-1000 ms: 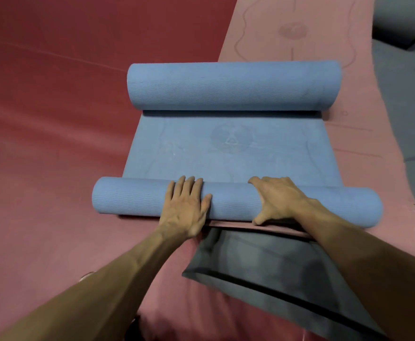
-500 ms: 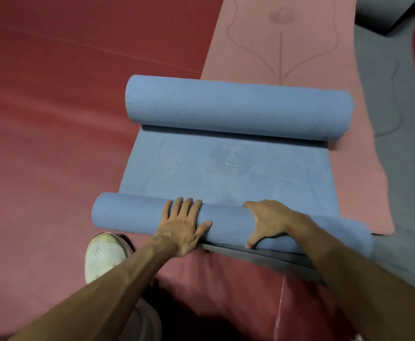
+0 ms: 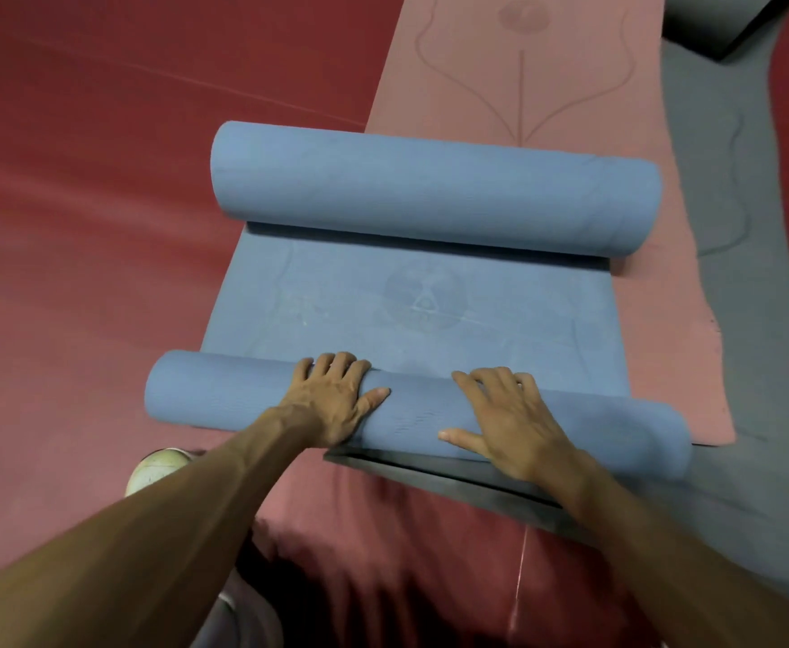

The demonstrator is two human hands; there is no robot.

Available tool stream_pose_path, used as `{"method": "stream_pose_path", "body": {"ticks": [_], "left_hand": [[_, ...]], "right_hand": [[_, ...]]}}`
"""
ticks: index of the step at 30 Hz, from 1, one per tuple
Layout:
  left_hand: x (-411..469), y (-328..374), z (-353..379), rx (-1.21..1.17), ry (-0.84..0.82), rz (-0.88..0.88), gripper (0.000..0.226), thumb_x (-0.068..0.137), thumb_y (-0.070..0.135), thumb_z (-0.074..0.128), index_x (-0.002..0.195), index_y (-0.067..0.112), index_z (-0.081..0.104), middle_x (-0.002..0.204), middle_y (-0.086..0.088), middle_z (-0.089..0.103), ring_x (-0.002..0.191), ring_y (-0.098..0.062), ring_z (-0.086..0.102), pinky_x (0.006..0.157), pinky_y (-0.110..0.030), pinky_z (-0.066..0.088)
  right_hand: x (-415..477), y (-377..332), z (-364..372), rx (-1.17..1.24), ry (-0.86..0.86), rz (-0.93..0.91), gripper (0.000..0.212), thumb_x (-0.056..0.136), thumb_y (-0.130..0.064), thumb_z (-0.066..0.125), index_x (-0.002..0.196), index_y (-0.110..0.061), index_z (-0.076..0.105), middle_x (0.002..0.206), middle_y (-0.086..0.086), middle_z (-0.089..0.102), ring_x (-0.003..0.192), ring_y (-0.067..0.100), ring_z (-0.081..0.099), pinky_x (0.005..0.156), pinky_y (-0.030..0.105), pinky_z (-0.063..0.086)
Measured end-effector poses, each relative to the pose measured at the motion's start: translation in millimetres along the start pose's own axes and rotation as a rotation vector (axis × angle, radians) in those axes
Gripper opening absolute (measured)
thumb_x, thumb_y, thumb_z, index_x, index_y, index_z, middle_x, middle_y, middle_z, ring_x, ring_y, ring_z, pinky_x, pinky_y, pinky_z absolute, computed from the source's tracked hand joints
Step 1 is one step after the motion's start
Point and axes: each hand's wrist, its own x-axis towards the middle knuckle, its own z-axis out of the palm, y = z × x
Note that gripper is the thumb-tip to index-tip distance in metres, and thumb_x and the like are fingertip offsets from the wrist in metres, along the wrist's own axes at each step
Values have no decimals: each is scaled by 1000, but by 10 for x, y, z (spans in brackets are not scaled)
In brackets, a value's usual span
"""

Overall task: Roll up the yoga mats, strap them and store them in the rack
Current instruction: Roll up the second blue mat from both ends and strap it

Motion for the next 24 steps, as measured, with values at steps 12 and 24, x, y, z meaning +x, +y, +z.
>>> {"method": "stream_pose_path", "body": {"ticks": [12, 24], "left_hand": [[427, -28, -200, -120, 110, -10, 49, 97, 51, 29, 128, 18, 48, 128, -2, 49, 116, -21, 48, 101, -36, 34], [215, 1, -250, -67, 64, 16, 84, 78, 58, -5, 150, 25, 22, 153, 2, 27, 143, -15, 16, 117, -36, -1]], "right_hand": [[230, -90, 35, -61, 223, 257, 57, 94, -53, 28, 104, -11, 65, 90, 8, 60, 80, 29, 59, 80, 45, 45], [798, 226, -319, 203, -270, 355, 49, 97, -58, 22, 114, -25, 54, 115, 2, 56, 112, 24, 51, 94, 40, 35]]}}
